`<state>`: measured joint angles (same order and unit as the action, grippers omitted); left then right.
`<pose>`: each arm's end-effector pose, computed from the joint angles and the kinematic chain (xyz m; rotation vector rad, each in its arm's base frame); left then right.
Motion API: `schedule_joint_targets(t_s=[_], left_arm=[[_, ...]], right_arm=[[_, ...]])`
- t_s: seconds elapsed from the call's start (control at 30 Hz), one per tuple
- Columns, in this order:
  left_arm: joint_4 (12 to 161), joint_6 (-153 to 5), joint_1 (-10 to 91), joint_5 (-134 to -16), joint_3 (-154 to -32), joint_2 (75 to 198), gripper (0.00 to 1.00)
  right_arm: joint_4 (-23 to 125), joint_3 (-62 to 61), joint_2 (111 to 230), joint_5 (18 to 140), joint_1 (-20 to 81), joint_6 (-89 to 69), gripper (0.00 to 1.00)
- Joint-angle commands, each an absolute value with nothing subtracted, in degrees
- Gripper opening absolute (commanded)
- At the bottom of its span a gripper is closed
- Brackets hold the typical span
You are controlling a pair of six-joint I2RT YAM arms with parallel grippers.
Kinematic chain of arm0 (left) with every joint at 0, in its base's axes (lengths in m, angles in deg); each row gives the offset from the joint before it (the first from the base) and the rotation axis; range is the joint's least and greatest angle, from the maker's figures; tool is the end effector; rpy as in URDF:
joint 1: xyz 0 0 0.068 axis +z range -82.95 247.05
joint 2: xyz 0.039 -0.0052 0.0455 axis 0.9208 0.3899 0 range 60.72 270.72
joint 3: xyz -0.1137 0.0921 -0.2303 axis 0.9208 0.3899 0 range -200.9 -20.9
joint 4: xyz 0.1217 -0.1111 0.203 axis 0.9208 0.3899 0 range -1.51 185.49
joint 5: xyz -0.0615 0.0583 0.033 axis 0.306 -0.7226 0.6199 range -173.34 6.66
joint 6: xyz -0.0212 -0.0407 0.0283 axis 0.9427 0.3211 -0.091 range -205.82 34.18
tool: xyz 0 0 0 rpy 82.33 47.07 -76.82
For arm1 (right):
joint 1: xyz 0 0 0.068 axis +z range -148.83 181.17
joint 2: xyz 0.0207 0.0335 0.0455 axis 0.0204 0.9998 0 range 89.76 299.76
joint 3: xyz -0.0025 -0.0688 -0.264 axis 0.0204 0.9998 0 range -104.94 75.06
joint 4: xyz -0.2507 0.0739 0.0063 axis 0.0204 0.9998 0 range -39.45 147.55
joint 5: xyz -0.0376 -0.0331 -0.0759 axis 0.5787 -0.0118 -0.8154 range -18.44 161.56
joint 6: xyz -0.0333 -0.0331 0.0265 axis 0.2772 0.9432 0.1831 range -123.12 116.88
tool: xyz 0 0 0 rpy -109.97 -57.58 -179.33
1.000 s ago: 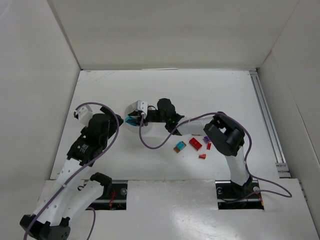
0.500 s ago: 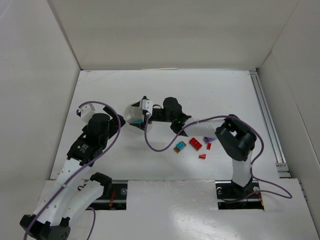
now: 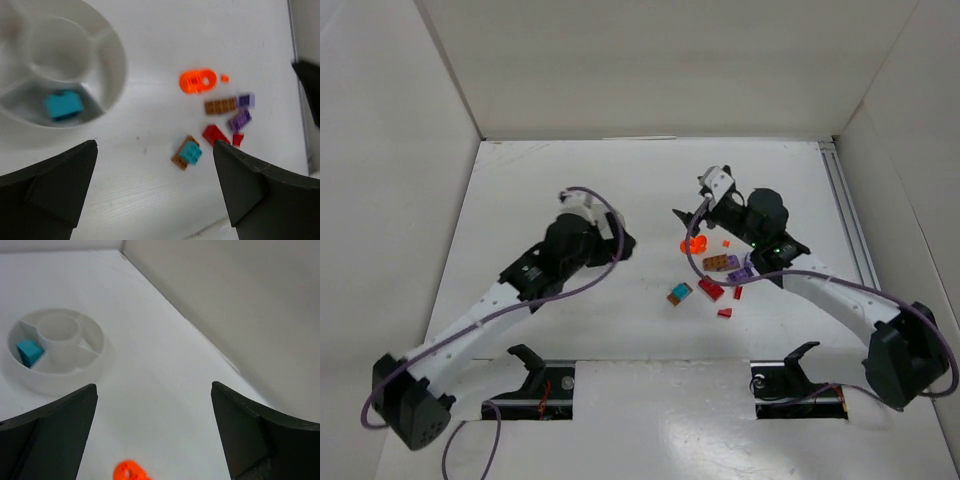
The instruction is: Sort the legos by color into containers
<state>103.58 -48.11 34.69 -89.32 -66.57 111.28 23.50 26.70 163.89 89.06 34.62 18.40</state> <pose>0.1746 -0.1063 0.3189 -0.1650 1.9781 -0.7129 0.2465 0.1757 0.3173 -0.9284 1.2578 0.4005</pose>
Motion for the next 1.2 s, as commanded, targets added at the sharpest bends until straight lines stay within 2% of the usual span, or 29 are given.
schedule_joint_targets(t_s=[0.0,0.07,0.2,0.3,0.5,0.63,0.67,0.93,1.17], left_arm=[[93.94,-57.83,22.88,-87.01,-68.96,118.70,1.00],[95.16,-61.63,13.15,-93.41,-72.99,126.43,1.00],[95.62,-67.26,6.51,-93.72,-76.79,138.13,0.98],[94.20,-70.17,5.88,-91.69,-78.80,145.16,0.91],[92.79,-73.34,5.35,-90.20,-81.97,154.04,0.83],[93.93,-73.95,5.35,-89.67,-85.66,158.35,0.72],[94.81,-73.95,5.35,-89.67,-85.67,158.97,0.66],[95.87,-75.01,5.35,-89.14,-86.29,160.82,0.65],[96.40,-74.39,5.35,-88.62,-86.29,163.45,0.52]], right_arm=[[39.11,31.44,158.51,81.67,28.80,14.82,1.00],[40.27,37.15,152.98,83.84,25.18,14.20,1.00],[49.81,42.79,143.83,83.96,17.18,13.67,1.00],[55.72,42.80,138.29,82.03,12.52,14.36,1.00],[65.83,40.70,133.19,81.40,7.42,17.97,1.00],[68.83,40.08,132.65,78.78,6.88,19.38,1.00],[69.44,40.08,132.65,78.16,6.88,19.38,1.00],[69.45,40.60,132.65,78.15,6.36,19.38,1.00],[70.67,40.60,132.04,77.62,6.36,19.38,1.00]])
